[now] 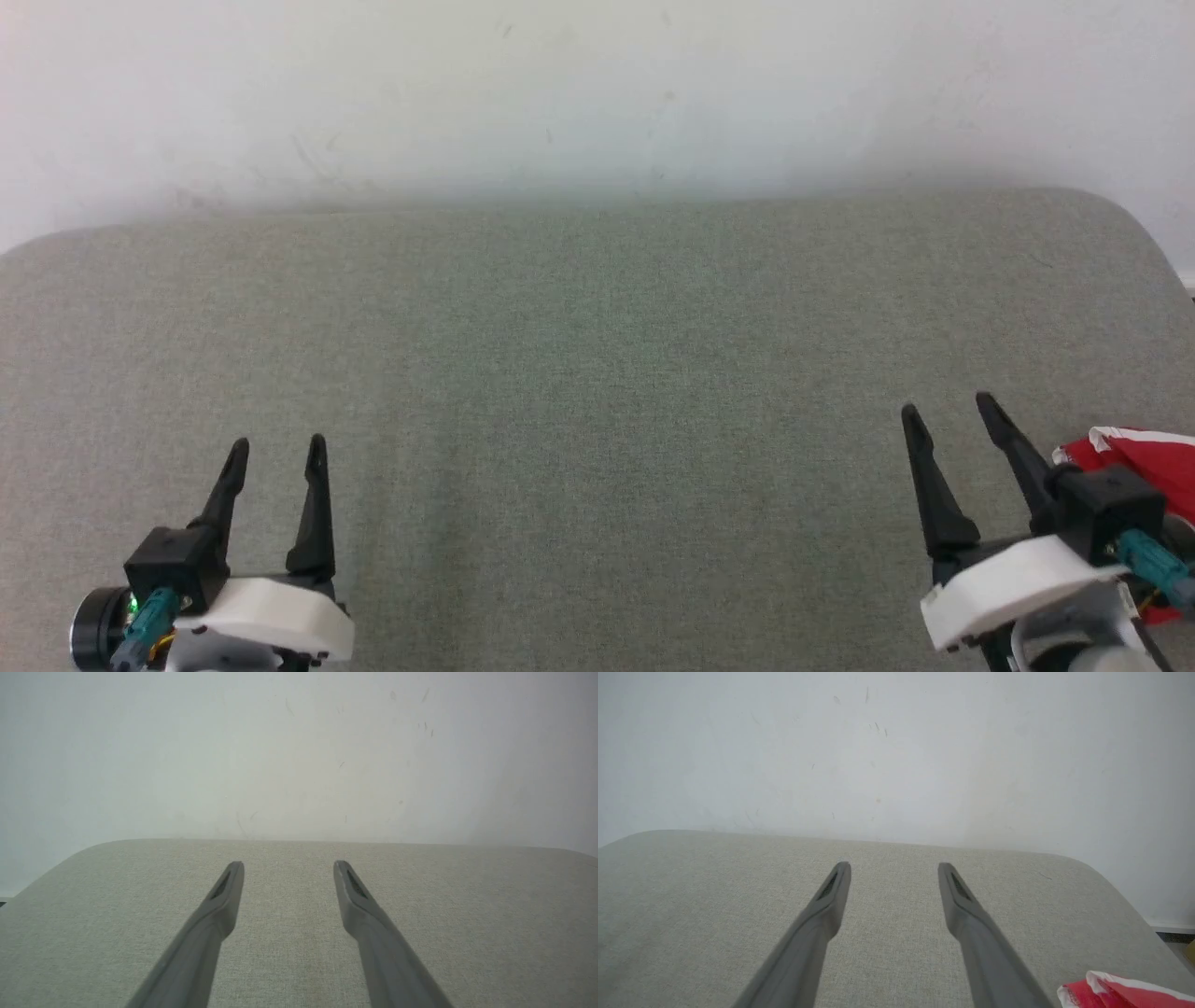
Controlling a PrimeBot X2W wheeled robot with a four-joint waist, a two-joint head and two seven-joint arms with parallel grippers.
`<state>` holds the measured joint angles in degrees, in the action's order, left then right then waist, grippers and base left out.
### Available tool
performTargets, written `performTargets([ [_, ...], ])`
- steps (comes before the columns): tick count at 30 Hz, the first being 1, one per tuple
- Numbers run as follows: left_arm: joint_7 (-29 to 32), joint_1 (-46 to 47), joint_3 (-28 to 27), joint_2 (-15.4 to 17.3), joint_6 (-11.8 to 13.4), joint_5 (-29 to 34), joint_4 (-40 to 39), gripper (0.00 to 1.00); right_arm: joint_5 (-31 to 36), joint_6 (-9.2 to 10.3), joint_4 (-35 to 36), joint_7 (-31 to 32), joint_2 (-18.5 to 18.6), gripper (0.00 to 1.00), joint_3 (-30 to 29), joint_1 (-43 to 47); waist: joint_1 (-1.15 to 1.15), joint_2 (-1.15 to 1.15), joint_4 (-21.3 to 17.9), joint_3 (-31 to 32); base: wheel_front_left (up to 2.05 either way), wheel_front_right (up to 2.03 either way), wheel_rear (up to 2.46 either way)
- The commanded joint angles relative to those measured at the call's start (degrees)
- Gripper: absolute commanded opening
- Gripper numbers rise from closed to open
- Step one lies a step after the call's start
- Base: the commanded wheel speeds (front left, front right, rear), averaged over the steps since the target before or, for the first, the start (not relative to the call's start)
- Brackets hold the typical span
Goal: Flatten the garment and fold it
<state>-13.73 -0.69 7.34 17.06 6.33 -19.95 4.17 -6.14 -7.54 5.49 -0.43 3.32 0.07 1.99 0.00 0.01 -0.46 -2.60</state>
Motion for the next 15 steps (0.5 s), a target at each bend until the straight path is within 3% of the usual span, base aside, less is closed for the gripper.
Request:
performTargets([
  [1,-0.4,-0.8,-0.5,0.6,-0.6,-0.3,0.5,1.0,-0.2,0.05,0.8,0.3,-0.2,1.0,-0.2,1.6,0.0,-0.01,0.1,0.6,0.0,0.0,0.0],
  [6,-0.9,-2.3,0.2,1.3,-1.8,0.8,1.7,1.0,-0.2,0.05,2.4,1.2,-0.4,1.0,-1.3,5.4,0.0,-0.01,0.0,1.3,0.0,0.0,0.0],
  [15,-1.2,-3.9,1.3,-0.4,-1.8,1.7,1.6,1.0,-0.9,0.05,3.6,1.2,-0.4,1.0,-2.7,8.7,0.0,-0.01,-0.3,2.3,0.0,0.0,0.0],
])
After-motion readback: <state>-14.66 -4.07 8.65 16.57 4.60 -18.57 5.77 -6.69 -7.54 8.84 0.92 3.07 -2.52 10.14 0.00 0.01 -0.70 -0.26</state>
